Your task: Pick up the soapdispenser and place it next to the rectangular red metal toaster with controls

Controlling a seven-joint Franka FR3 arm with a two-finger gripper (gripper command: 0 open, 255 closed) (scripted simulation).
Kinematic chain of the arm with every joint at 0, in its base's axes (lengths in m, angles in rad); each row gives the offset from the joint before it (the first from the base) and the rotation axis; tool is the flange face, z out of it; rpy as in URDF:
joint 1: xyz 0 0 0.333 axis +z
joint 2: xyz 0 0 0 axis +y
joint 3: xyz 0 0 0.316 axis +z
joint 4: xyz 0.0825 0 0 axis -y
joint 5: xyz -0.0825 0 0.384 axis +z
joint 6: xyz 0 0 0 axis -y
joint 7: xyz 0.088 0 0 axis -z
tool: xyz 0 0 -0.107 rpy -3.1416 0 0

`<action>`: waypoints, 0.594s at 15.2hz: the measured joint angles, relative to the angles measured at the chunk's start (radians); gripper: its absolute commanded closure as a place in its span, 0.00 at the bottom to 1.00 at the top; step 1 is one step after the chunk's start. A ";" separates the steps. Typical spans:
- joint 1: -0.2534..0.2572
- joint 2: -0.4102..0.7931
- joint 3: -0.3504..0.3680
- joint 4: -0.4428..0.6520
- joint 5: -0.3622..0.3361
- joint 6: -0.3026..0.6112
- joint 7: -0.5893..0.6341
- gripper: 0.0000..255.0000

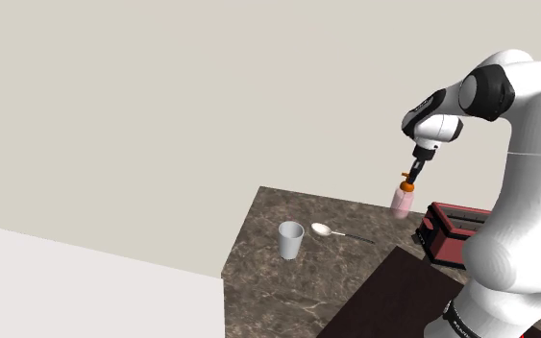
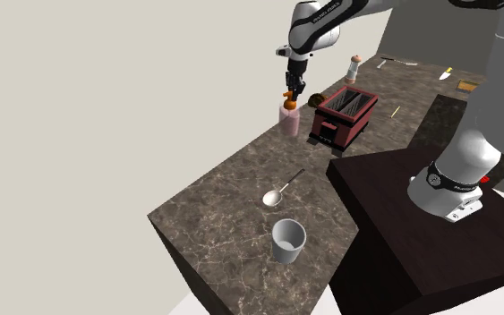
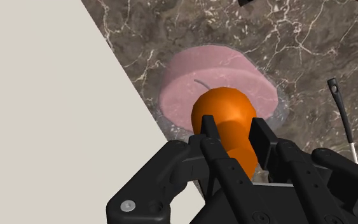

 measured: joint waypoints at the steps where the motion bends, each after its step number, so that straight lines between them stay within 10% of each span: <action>1: -0.003 0.009 0.002 -0.002 0.006 0.010 -0.005 1.00; 9: -0.019 0.078 0.026 -0.020 0.048 0.091 -0.032 1.00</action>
